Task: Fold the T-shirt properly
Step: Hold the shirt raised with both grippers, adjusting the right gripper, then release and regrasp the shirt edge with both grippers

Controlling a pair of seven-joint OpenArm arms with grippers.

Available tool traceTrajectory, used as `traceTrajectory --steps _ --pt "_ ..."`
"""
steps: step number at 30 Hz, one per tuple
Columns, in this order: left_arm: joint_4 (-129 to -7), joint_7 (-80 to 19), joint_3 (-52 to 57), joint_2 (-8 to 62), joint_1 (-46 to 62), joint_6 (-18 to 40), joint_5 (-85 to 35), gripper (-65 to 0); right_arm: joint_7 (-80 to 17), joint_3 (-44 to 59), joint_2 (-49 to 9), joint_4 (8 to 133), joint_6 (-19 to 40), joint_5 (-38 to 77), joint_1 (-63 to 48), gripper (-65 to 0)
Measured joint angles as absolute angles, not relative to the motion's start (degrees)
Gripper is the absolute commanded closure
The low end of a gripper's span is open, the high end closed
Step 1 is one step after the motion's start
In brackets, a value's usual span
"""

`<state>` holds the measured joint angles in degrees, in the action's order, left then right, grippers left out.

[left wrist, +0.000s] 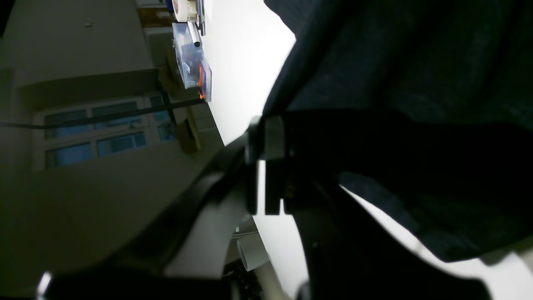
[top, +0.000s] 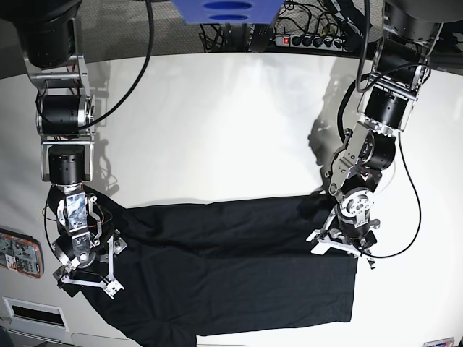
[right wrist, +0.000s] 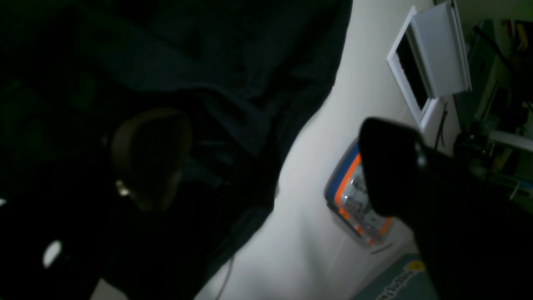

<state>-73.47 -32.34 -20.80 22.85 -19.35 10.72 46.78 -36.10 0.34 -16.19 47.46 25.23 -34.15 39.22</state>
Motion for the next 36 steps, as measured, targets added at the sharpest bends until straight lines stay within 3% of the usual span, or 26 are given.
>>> traceTrajectory --steps 10,15,21,26,28,36 --pt "-73.5 -32.3 -20.8 22.9 -19.4 10.7 46.8 0.0 -34.8 0.4 -16.1 47.5 25.2 -34.1 39.2 -64.7" --pt "-73.5 -32.3 -20.8 22.9 -19.4 10.7 46.8 0.0 -27.7 5.8 -14.7 47.5 25.5 -19.2 39.2 -64.7" --pt "-73.5 -32.3 -20.8 22.9 -19.4 10.7 46.8 -0.8 -30.9 6.5 -15.4 47.5 28.1 -13.7 39.2 -64.7" --pt "-73.4 -32.5 -20.8 22.9 -20.1 10.8 49.8 -24.5 -32.6 6.5 -15.0 47.5 30.0 -13.6 39.2 -64.7" --pt "-73.1 -32.5 -20.8 22.9 -21.4 10.9 51.2 -29.3 -32.8 6.5 -15.2 47.5 30.0 -13.6 39.2 -64.7" --pt "-65.8 -32.5 -23.4 22.1 -23.0 11.4 54.1 -10.4 -32.5 6.5 -15.2 47.5 30.0 -13.4 39.2 -64.7"
